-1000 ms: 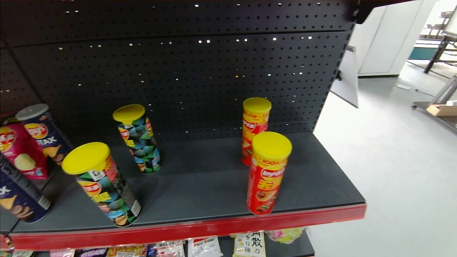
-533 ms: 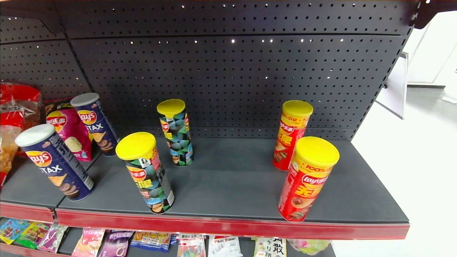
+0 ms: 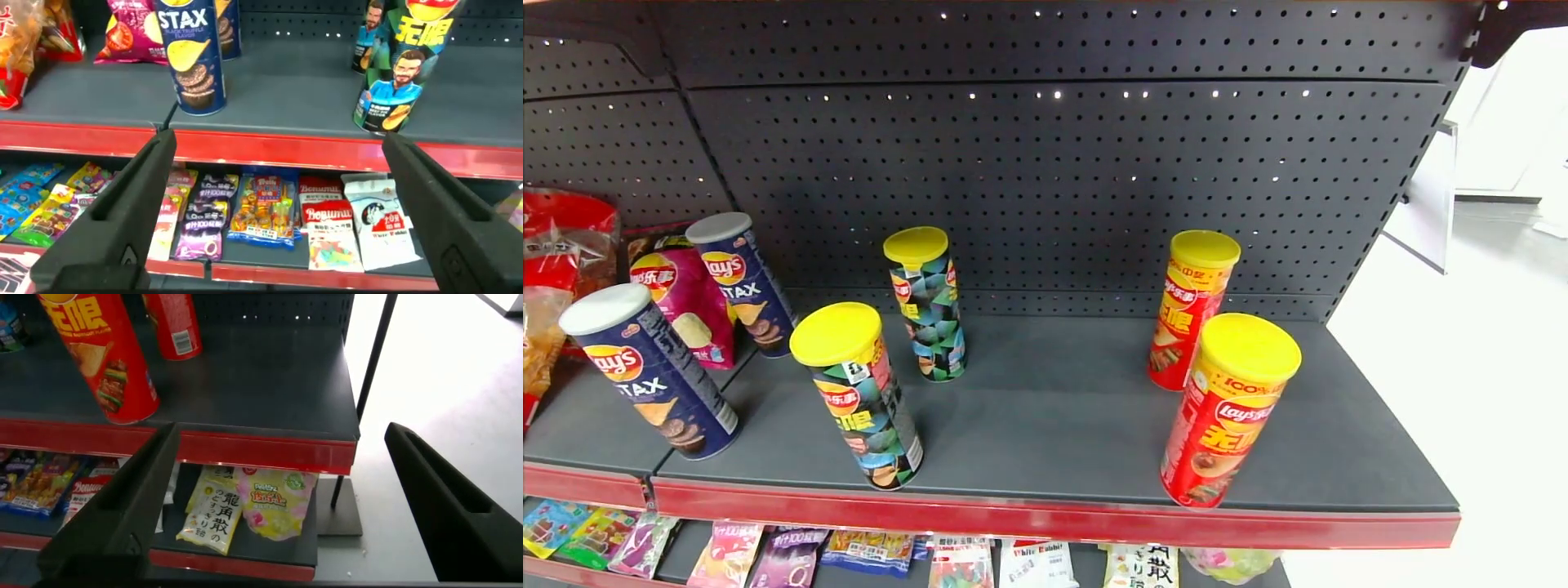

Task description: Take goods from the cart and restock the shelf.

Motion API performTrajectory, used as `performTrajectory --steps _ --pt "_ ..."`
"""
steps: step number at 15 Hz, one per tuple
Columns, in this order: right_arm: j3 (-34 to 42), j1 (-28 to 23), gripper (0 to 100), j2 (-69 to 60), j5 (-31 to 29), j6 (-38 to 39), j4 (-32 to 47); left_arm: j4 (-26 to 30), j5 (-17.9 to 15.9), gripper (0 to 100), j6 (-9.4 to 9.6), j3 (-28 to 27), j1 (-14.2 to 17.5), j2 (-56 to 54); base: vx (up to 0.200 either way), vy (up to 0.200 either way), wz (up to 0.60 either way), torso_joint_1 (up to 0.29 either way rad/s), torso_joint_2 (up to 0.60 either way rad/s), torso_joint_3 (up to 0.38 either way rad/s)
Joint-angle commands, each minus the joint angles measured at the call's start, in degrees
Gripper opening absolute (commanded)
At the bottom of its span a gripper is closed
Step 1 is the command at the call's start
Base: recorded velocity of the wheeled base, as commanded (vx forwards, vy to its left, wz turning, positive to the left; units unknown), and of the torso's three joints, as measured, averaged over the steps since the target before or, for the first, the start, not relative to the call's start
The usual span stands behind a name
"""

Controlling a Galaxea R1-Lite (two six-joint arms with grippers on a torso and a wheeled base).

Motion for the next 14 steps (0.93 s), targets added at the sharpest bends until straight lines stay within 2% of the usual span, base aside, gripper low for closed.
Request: performTrajectory --steps 1,2,3,4,5,6,7,8,9,11,14 --pt "-0.1 -0.1 100 0.0 -0.1 -0.2 0.0 0.0 0.1 100 -0.01 0.0 0.0 0.0 0.0 0.0 0.0 0.0 0.0 0.0" --pt "-0.2 -0.1 100 0.0 -0.8 -0.2 0.0 0.0 0.0 100 -0.01 0.0 0.0 0.0 0.0 0.0 0.0 0.0 0.0 0.0" --pt "-5.1 0.2 100 1.8 -0.9 0.7 -0.1 0.0 0.0 100 -0.01 0.0 0.0 0.0 0.0 0.0 0.0 0.0 0.0 0.0" --pt "-17.7 3.3 100 15.2 -1.8 5.9 -0.2 0.0 0.0 100 -0.01 0.0 0.0 0.0 0.0 0.0 0.0 0.0 0.0 0.0" --pt "-21.9 6.4 100 20.1 -3.7 8.3 -0.4 0.0 0.0 100 -0.01 0.0 0.0 0.0 0.0 0.0 0.0 0.0 0.0 0.0" --pt "-28.6 15.0 100 32.0 -11.7 9.3 0.0 0.0 0.0 100 -0.01 0.0 0.0 0.0 0.0 0.0 0.0 0.0 0.0 0.0" --pt "-27.6 18.0 100 38.3 -13.9 9.5 -0.2 0.0 0.0 100 -0.01 0.0 0.0 0.0 0.0 0.0 0.0 0.0 0.0 0.0" --pt "-26.1 18.9 100 43.2 -13.9 10.1 -1.0 0.0 0.0 100 -0.01 0.0 0.0 0.0 0.0 0.0 0.0 0.0 0.0 0.0" --pt "-25.4 19.1 100 53.7 -13.8 11.4 -5.7 0.0 0.0 100 -0.01 0.0 0.0 0.0 0.0 0.0 0.0 0.0 0.0 0.0" --pt "-25.8 20.3 100 66.1 -13.1 11.0 -14.4 0.0 0.0 100 -0.01 0.0 0.0 0.0 0.0 0.0 0.0 0.0 0.0 0.0" --pt "-26.3 19.8 100 77.7 -12.8 9.5 -20.0 0.0 0.0 100 -0.01 0.0 0.0 0.0 0.0 0.0 0.0 0.0 0.0 0.0"
